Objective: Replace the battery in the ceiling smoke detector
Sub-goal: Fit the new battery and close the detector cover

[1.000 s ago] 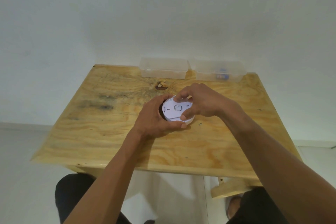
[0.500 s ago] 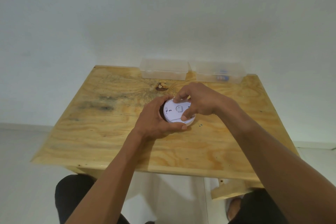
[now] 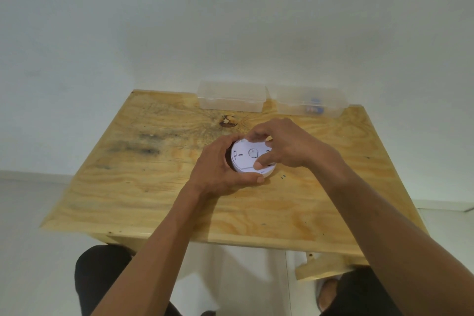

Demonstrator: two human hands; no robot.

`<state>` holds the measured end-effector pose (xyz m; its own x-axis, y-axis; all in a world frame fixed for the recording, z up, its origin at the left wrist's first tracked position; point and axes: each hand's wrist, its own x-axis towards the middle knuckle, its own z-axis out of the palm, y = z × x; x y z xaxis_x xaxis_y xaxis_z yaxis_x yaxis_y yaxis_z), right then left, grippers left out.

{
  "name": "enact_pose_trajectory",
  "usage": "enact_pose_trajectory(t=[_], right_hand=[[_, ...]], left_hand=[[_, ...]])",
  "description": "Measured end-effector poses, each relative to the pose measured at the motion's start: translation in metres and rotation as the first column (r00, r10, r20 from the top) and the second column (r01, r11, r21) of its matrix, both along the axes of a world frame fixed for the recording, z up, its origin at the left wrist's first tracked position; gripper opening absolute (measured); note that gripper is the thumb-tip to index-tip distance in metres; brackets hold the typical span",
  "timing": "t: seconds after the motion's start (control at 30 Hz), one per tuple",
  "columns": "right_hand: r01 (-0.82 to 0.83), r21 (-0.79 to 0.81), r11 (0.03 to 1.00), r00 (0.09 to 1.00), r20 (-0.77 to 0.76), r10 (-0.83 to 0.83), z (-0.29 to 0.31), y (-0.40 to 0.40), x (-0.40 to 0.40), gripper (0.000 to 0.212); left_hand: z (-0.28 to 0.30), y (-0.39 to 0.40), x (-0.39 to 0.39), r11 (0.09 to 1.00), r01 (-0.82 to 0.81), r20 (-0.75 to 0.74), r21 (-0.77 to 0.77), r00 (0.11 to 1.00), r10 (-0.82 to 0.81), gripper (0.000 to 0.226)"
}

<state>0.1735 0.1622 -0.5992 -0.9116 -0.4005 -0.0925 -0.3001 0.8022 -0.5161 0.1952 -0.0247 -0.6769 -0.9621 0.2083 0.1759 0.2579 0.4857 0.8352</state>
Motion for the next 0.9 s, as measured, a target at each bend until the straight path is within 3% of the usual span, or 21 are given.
enact_pose_trajectory(t=[0.4, 0.7, 0.9], right_hand=[[0.135, -0.289, 0.948, 0.99, 0.074, -0.118, -0.023, 0.013, 0.006, 0.07], [0.102, -0.196, 0.975, 0.995, 0.014, -0.101, -0.021, 0.011, 0.003, 0.072], [0.122, -0.218, 0.968, 0.992, 0.006, -0.123, -0.026, 0.013, 0.005, 0.073]], left_hand=[[-0.002, 0.003, -0.001, 0.999, -0.02, -0.015, -0.043, 1.0, 0.019, 0.098], [-0.005, 0.003, -0.002, 0.999, -0.018, -0.019, -0.051, 1.0, 0.017, 0.1], [-0.006, 0.003, -0.002, 0.998, -0.023, -0.022, -0.063, 1.0, 0.022, 0.103]])
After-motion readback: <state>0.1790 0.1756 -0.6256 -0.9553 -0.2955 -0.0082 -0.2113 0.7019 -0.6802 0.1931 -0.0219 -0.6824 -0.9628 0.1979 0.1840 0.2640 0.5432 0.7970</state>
